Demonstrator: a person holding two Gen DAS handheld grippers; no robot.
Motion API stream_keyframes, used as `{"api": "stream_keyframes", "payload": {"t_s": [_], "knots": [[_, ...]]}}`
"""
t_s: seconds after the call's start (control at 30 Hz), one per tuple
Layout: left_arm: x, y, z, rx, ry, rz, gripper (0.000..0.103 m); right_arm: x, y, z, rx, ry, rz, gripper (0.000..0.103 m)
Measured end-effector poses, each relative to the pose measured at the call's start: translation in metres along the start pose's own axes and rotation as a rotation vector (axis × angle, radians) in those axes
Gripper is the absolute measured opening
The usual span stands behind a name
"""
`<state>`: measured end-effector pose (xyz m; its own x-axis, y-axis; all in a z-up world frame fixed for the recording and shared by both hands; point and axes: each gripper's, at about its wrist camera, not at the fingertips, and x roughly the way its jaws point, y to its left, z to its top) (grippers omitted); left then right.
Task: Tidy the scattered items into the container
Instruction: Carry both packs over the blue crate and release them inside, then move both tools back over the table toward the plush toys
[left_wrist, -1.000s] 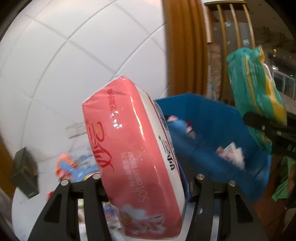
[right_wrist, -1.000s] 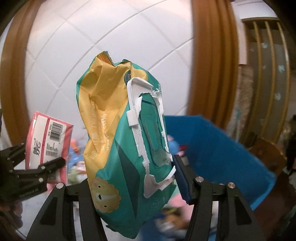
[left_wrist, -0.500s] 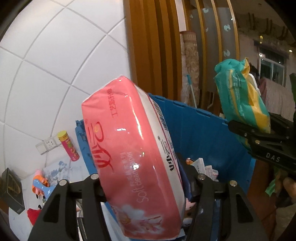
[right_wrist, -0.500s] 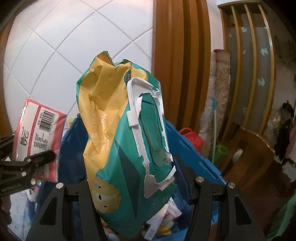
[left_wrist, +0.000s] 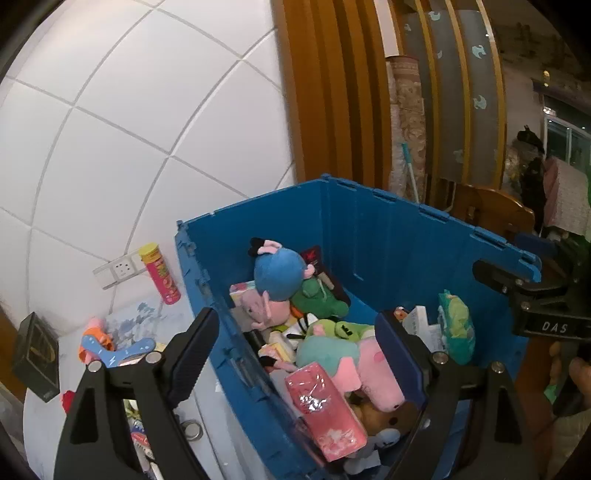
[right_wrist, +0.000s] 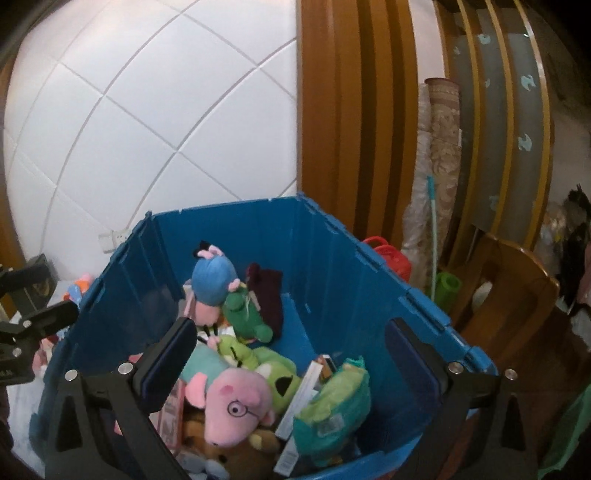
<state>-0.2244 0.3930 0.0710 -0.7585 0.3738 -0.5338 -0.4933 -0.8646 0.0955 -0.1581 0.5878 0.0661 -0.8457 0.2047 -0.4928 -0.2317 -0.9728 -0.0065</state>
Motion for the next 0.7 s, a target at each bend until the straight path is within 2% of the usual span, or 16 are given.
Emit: {"api": "stream_keyframes", "payload": {"t_s": [0.3, 0.7], "knots": [[-0.02, 0.042, -0.027, -0.062, 0.0, 0.064, 0.087, -0.002, 0.024, -0.005, -0.036, -0.008, 0.047, 0.103], [-0.054, 0.118, -0.075, -0.153, 0.015, 0.179, 0.087, -0.013, 0.11, -0.006, -0.093, -0.034, 0.159, 0.103]]}}
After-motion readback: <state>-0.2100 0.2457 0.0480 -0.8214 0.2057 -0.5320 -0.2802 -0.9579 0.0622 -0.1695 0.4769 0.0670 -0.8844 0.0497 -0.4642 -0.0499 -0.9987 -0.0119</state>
